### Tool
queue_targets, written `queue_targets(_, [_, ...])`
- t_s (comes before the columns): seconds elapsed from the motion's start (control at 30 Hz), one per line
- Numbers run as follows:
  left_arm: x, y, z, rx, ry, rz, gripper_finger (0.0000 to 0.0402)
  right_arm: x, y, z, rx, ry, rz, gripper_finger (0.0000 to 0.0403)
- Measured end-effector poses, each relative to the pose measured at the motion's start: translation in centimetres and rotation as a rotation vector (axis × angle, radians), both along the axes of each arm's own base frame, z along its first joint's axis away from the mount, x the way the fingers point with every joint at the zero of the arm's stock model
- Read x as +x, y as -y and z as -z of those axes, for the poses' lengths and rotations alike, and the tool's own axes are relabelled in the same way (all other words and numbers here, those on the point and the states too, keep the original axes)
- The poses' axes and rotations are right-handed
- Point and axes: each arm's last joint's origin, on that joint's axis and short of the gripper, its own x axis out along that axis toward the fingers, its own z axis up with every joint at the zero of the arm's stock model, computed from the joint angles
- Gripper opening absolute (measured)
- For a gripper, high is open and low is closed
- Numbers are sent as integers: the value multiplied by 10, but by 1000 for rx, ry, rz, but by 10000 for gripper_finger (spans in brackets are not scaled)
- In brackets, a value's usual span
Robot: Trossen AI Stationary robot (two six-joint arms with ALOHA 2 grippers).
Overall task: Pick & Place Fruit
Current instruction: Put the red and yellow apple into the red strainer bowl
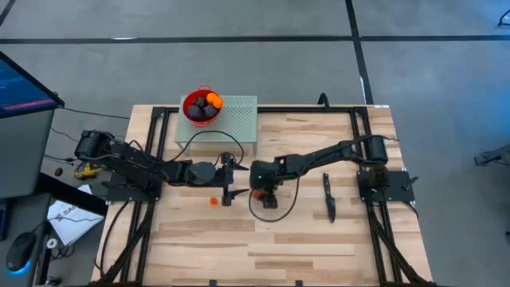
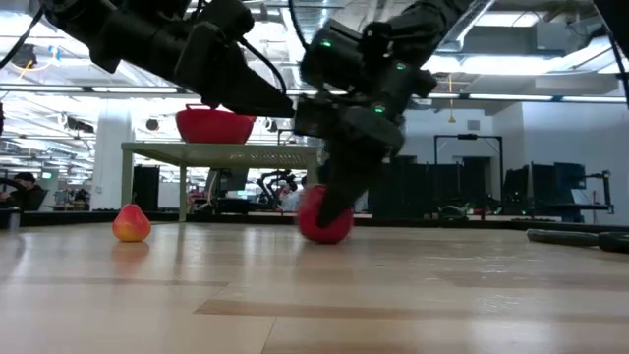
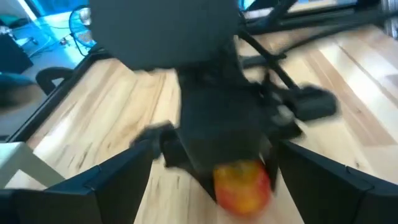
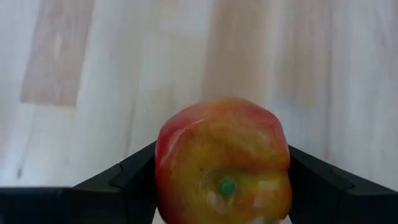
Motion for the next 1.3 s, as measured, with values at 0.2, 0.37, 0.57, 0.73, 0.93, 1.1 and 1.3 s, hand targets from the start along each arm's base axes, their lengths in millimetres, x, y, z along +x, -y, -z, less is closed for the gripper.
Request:
queue_targets(0.2, [-3,6,0,-6,-17,22,333,25,-13,2,-23,38,-47,265])
queue_targets(0.37, [-10,10,-5,8,-37,-1,332,31,-13,2,27,45,-77,274])
queue_targets(0.57, [-20,10,-19,18,-18,-33,332,31,-7,5,43,49,-82,330])
queue_targets(0.73, [-29,9,-29,-14,-12,-54,332,31,-6,2,-5,53,-58,364])
queue_targets(0.93, [-47,12,-23,-110,-15,-67,332,18,-18,-16,-82,51,-62,365])
queue_targets(1.1, [-60,22,-4,-145,-64,-36,332,-15,-25,-26,-148,52,-19,352])
queue_targets(1.3, [-46,17,17,-198,-44,21,332,-59,-28,-26,-78,184,157,332])
